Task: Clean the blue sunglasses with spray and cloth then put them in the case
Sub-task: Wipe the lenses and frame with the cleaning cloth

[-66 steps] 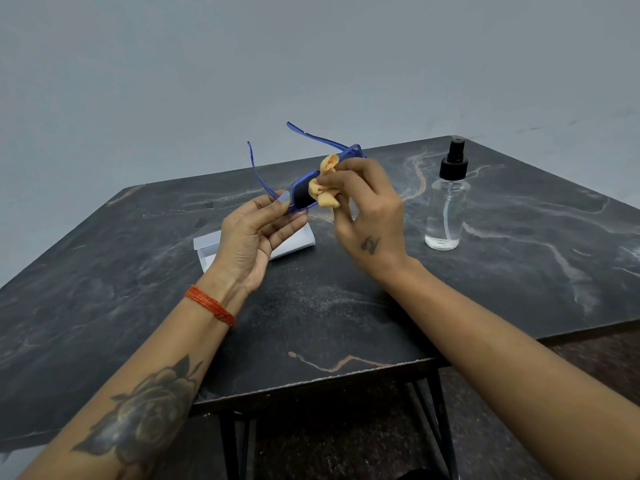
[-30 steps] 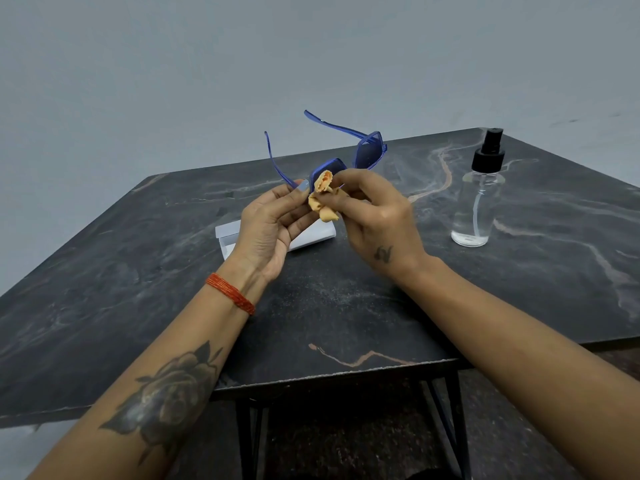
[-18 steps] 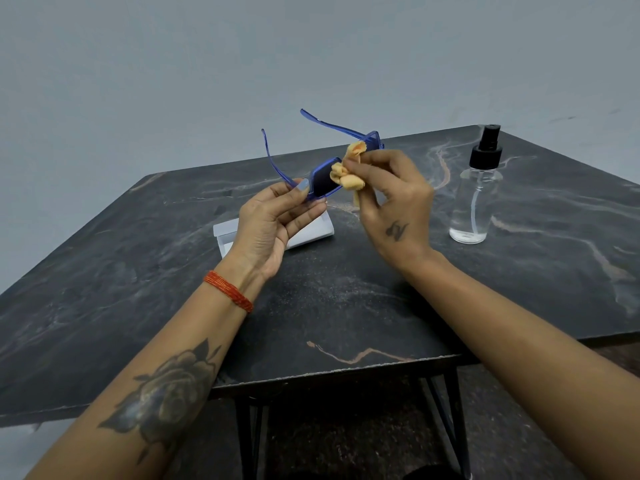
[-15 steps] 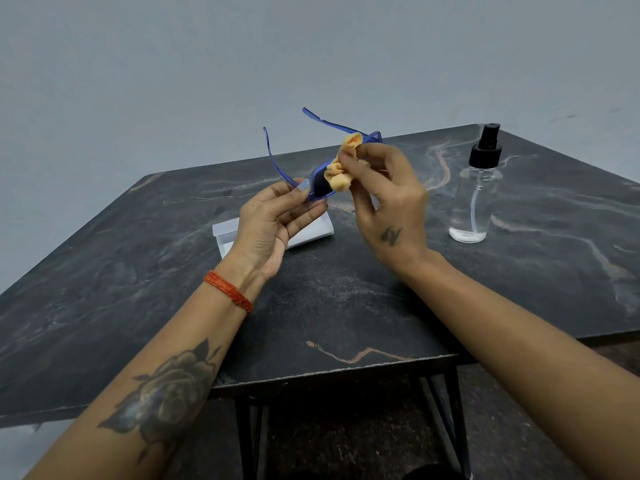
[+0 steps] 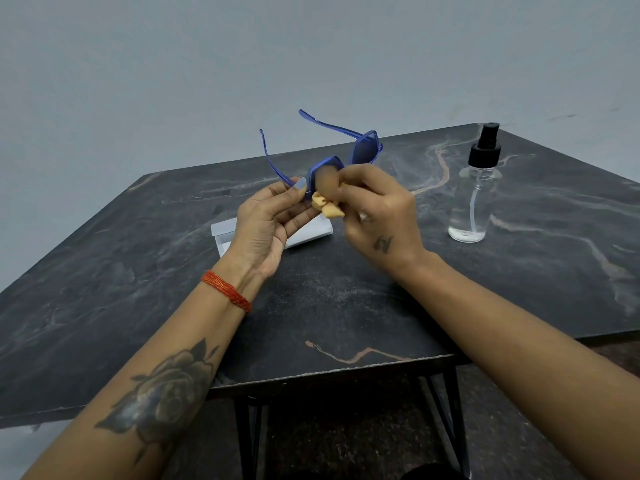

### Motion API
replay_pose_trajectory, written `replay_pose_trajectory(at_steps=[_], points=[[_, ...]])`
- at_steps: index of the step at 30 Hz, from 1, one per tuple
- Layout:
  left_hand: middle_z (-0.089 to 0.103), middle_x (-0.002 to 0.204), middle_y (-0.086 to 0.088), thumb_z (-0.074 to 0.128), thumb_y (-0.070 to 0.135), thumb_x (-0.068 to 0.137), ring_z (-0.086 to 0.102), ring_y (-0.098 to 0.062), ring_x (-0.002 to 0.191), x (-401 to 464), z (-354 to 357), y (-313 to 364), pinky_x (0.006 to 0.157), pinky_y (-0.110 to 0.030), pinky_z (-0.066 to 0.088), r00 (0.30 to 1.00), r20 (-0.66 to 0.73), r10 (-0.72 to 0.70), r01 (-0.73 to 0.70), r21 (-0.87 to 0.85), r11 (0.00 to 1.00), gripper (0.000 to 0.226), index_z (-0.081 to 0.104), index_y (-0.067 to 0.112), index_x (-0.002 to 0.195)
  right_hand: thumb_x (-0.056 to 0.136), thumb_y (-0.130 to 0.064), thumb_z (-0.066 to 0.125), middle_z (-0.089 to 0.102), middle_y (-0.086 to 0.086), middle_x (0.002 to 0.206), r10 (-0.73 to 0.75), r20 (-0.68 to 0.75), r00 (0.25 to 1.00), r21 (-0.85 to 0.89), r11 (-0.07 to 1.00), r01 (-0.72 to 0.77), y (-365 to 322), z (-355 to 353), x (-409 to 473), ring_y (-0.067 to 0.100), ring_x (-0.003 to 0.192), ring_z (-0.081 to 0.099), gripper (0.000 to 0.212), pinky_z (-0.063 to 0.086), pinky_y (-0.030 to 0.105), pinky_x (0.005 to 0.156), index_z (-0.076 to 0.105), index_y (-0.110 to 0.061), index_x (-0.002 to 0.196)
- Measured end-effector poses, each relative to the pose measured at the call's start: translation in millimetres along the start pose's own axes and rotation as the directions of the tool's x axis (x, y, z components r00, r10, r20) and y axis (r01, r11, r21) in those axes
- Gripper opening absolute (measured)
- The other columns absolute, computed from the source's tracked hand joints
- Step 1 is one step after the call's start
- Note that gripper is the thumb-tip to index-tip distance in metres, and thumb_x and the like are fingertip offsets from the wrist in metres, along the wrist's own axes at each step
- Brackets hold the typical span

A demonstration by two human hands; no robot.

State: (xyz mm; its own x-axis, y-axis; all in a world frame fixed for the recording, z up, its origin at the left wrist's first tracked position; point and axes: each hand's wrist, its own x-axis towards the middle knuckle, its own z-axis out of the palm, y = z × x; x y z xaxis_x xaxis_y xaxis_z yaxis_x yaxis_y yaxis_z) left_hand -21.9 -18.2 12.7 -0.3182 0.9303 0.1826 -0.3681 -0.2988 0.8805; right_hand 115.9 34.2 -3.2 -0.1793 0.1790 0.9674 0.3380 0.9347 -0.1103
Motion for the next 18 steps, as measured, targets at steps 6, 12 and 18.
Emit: replay_pose_trajectory(at_steps=[6, 12, 18], points=[[0.073, 0.074, -0.009, 0.060, 0.000, 0.079, 0.071, -0.017, 0.072, -1.2, 0.3, 0.4, 0.064, -0.021, 0.056, 1.000, 0.012, 0.003, -0.002, -0.020, 1.000, 0.008, 0.061, 0.001, 0.088, 0.072, 0.011, 0.062, 0.067, 0.015, 0.085, 0.227, -0.069, 0.971, 0.042, 0.974, -0.225, 2.1, -4.6, 2.6, 0.024, 0.073, 0.064, 0.017, 0.049, 0.023, 0.062, 0.073, 0.000, 0.079], [0.073, 0.074, -0.007, 0.058, -0.001, 0.082, 0.071, -0.016, 0.072, -1.8, -0.1, 0.6, 0.064, -0.021, 0.056, 1.000, 0.010, 0.006, -0.005, -0.017, 1.000, 0.007, 0.061, 0.002, 0.088, 0.069, 0.014, 0.065, 0.064, 0.016, 0.082, 0.233, -0.025, 0.972, 0.020, 0.972, -0.233, -1.7, -3.7, 1.9, 0.024, 0.069, 0.061, 0.020, 0.046, 0.020, 0.061, 0.071, 0.000, 0.081], [0.074, 0.074, -0.005, 0.059, 0.002, 0.083, 0.071, -0.016, 0.076, -2.0, -1.3, 0.0, 0.064, -0.021, 0.056, 1.000, 0.012, 0.020, -0.020, 0.016, 1.000, 0.006, 0.062, 0.004, 0.088, 0.077, 0.005, 0.070, 0.063, 0.015, 0.079, 0.082, 0.036, 0.996, 0.021, 0.996, -0.082, -5.5, -1.6, -0.2, 0.022, 0.068, 0.061, 0.013, 0.043, 0.015, 0.063, 0.073, -0.002, 0.088]])
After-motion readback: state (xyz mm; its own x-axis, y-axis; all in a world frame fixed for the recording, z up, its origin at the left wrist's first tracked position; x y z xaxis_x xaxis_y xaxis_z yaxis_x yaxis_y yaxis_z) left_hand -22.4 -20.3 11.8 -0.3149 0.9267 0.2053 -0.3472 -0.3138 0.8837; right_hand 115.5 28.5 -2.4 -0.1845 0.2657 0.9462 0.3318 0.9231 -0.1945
